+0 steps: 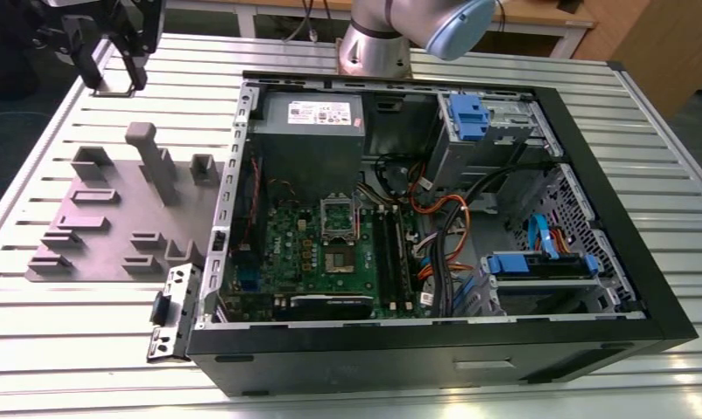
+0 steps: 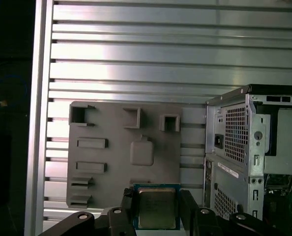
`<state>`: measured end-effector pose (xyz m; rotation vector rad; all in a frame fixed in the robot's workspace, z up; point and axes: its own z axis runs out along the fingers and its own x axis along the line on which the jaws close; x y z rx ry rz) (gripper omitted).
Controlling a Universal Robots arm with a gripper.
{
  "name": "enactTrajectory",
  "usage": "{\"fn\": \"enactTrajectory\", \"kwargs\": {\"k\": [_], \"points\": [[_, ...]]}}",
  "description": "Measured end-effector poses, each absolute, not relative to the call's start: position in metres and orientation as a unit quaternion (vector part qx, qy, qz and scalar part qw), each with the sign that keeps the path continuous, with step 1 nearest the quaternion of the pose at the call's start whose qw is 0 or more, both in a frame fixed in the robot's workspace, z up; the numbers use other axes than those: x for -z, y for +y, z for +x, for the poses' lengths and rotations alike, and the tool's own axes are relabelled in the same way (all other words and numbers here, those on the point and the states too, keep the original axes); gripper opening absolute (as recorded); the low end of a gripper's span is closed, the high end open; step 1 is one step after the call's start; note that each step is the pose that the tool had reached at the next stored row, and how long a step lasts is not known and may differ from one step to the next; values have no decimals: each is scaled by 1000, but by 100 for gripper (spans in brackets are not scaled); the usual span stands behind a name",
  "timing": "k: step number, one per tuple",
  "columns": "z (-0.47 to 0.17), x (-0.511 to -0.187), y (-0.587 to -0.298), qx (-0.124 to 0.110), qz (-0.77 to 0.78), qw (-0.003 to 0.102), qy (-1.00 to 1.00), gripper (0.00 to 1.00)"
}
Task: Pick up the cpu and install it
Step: 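Pick up the cpu and move it towards the insertion slot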
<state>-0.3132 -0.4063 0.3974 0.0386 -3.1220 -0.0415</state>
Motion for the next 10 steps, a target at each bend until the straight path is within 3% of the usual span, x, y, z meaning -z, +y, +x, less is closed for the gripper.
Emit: {"fn": "enactTrajectory", "kwargs": {"k": [10], "points": [[-308, -397, -406, 13, 12, 10, -1000, 47]]}}
